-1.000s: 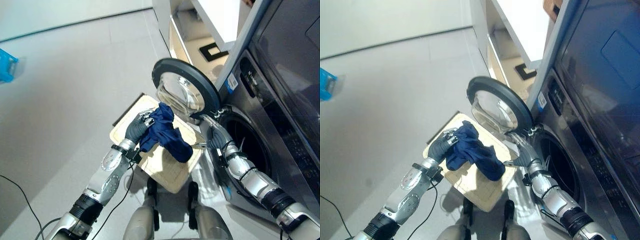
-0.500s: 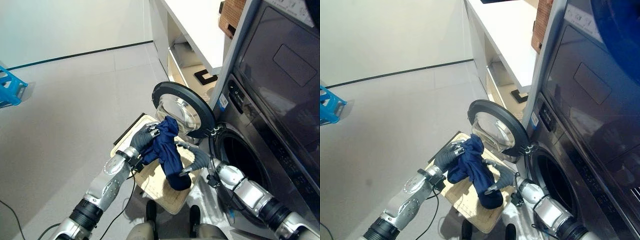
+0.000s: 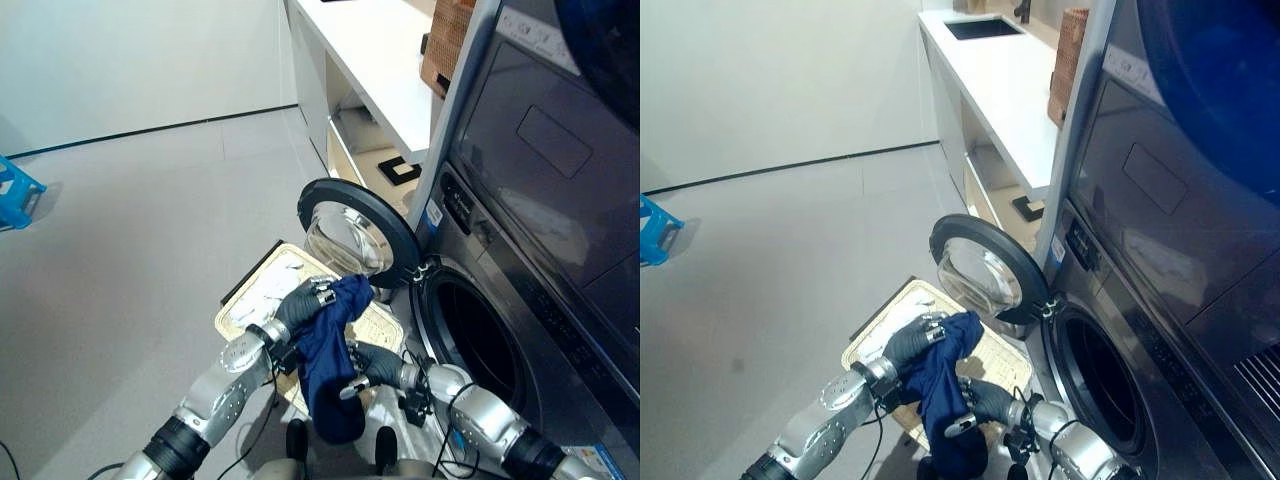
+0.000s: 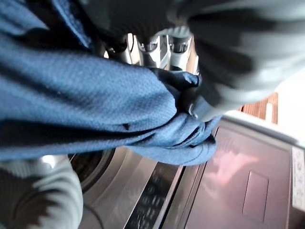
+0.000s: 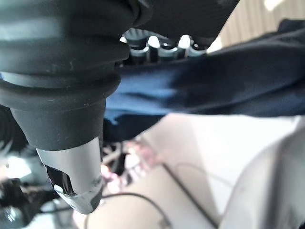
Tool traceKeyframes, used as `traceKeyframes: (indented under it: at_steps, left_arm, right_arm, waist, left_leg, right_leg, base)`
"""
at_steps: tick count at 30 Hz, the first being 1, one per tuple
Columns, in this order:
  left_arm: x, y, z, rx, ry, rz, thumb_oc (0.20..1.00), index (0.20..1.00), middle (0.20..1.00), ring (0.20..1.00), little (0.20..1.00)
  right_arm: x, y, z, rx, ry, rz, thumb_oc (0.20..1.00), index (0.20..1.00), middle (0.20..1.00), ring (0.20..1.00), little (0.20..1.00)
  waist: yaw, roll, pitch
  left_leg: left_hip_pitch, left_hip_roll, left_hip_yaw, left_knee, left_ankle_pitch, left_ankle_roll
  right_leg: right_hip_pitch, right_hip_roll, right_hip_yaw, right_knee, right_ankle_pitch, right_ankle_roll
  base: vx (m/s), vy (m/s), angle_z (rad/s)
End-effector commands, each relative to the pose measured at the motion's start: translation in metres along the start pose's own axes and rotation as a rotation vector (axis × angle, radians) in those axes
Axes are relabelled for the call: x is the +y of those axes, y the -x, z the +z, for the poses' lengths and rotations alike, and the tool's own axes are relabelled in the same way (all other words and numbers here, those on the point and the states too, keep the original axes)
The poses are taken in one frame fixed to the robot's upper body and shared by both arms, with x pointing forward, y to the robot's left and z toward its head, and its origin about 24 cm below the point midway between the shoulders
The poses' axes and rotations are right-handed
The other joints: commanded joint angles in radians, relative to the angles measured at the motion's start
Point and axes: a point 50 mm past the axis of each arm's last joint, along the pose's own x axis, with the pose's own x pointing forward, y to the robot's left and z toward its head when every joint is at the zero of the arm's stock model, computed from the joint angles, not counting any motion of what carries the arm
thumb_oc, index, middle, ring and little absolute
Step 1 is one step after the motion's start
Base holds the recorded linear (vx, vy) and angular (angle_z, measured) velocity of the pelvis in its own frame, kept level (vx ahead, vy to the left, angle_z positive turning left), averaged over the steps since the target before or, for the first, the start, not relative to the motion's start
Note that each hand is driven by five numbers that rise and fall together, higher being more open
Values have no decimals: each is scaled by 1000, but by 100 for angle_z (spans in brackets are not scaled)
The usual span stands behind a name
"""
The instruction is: Put the clothes into the washing machine.
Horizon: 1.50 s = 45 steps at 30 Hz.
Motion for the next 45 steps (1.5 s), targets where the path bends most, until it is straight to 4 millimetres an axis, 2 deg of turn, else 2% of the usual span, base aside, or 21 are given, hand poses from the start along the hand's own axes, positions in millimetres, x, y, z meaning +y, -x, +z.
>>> traceKeyframes:
  at_steps: [1,3,4,7,8,9,16,21,27,28,29,30,33,35,37,39,40,41,42,45]
  left_arm:
    - [-22,-14,14,-86,37,-154,200,200,200,200,200]
    - [-28,-14,10,-76,63,-198,200,200,200,200,200]
    - [-31,-13,9,-74,96,-222,200,200,200,200,200]
    - [-35,-13,9,-79,135,-245,200,200,200,200,200]
    - [-36,-13,9,-87,182,-261,200,200,200,200,200]
    - [-39,-12,10,-102,240,-285,200,200,200,200,200]
    - [-51,-10,14,-164,425,-366,200,200,200,200,200]
    - [-56,-10,14,-183,484,-387,200,200,200,200,200]
    - [-53,-9,10,-174,495,-314,200,200,200,200,200]
    - [-49,-9,8,-168,469,-253,200,200,200,200,200]
    - [-45,-10,6,-161,447,-193,639,639,639,639,639]
    - [-35,-9,5,-159,359,-61,1000,1000,1000,1000,1000]
    - [-12,-4,6,-157,134,181,1000,1000,1000,1000,1000]
    - [-9,-3,6,-152,113,211,1000,1000,1000,1000,1000]
    - [25,11,-6,-30,-141,523,1000,1000,1000,1000,1000]
    - [41,20,-12,42,-259,662,1000,1000,1000,1000,1000]
    - [43,21,-13,48,-267,673,1000,1000,1000,1000,1000]
    - [58,31,-16,114,-407,797,1000,1000,1000,1000,1000]
    - [69,38,-18,157,-465,878,1000,1000,1000,1000,1000]
    - [78,46,-21,204,-502,941,1000,1000,1000,1000,1000]
  right_arm:
    - [17,-13,13,-75,-59,74,1000,1000,1000,1000,1000]
    - [16,-13,8,-54,-69,58,1000,1000,1000,1000,1000]
    - [14,-13,4,-29,-51,30,947,947,947,947,947]
    - [10,-13,0,0,-42,-7,520,520,520,520,520]
    - [7,-12,-2,11,-30,-40,307,307,307,307,307]
    - [5,-11,-6,24,-46,-67,200,200,200,200,200]
    - [2,-9,-23,91,-75,-113,200,200,200,200,200]
    - [3,-9,-32,128,-113,-120,200,200,200,200,200]
    - [6,-9,-38,139,-183,-143,200,200,200,200,200]
    - [6,-9,-40,139,-217,-148,200,200,200,200,200]
    - [7,-10,-41,137,-246,-146,200,200,200,200,200]
    - [9,-10,-43,138,-287,-140,200,200,200,200,200]
    - [12,-9,-48,136,-383,-132,200,200,200,200,200]
    - [13,-9,-48,134,-399,-130,200,200,200,200,200]
    - [13,-7,-55,102,-587,-149,200,200,200,200,200]
    - [10,-6,-57,85,-661,-171,200,200,200,200,200]
    - [9,-6,-57,82,-668,-175,200,200,200,200,200]
    - [5,-5,-58,55,-745,-209,200,200,200,200,200]
    - [1,-3,-60,35,-801,-244,200,200,200,200,200]
    - [-3,0,-62,17,-849,-274,200,200,200,200,200]
  waist:
    - [2,-37,-14]
    - [-1,-34,-12]
    - [-3,-31,-10]
    - [-4,-29,-8]
    - [-5,-27,-8]
    - [-6,-25,-8]
    - [-5,-19,-9]
    - [-3,-18,-12]
    - [-3,-19,-15]
    - [-4,-17,-16]
    - [-5,-17,-16]
    - [-5,-16,-15]
    - [-1,-15,-13]
    - [0,-15,-12]
    - [6,-16,-8]
    - [5,-14,-4]
    - [5,-14,-3]
    - [4,-11,5]
    - [2,-8,11]
    - [-1,-4,16]
  left_leg:
    - [11,-105,28,60,-146,48]
    - [12,-105,29,57,-146,49]
    - [13,-107,30,55,-145,50]
    - [14,-107,31,52,-143,51]
    - [15,-108,32,51,-143,51]
    - [18,-108,32,47,-143,53]
    - [27,-113,24,37,-142,57]
    - [33,-116,16,32,-143,59]
    - [37,-119,11,33,-146,62]
    - [39,-120,11,33,-146,62]
    - [40,-120,11,33,-147,63]
    - [40,-121,12,35,-147,63]
    - [37,-121,10,39,-144,64]
    - [37,-122,10,40,-144,63]
    - [33,-122,9,46,-143,61]
    - [29,-122,10,47,-142,59]
    - [28,-122,10,47,-141,59]
    - [21,-121,10,50,-139,57]
    - [17,-121,12,52,-138,55]
    - [14,-121,13,52,-137,53]
  right_leg:
    - [-17,0,-17,42,-50,49]
    - [-16,1,-15,39,-49,48]
    - [-15,2,-13,36,-47,48]
    - [-14,2,-11,32,-45,48]
    - [-14,2,-9,31,-44,48]
    - [-13,2,-6,29,-43,47]
    - [-3,1,-2,19,-39,46]
    - [3,-1,1,16,-38,46]
    - [6,0,6,16,-39,46]
    - [7,1,7,17,-39,46]
    - [8,1,8,17,-39,46]
    - [9,2,8,17,-39,46]
    - [9,1,2,17,-39,44]
    - [9,1,1,17,-39,44]
    - [13,0,-10,15,-40,42]
    - [10,1,-12,15,-41,42]
    - [10,0,-13,15,-41,42]
    - [4,0,-17,18,-41,41]
    - [-1,0,-18,20,-42,40]
    - [-5,0,-19,21,-42,40]
  base:
    - [0,0,0]
    - [-5,16,-1]
    - [0,0,0]
    - [-2,9,-1]
    - [-4,36,-3]
    - [0,34,-2]
    - [2,5,0]
    - [3,1,1]
    - [6,-3,2]
    - [17,-6,3]
    - [0,0,0]
    - [0,0,0]
    - [0,0,0]
    - [0,0,0]
    - [5,-54,3]
    - [-4,-34,5]
    - [-29,-26,4]
    - [-33,-27,2]
    - [-32,-30,3]
    - [-11,-7,0]
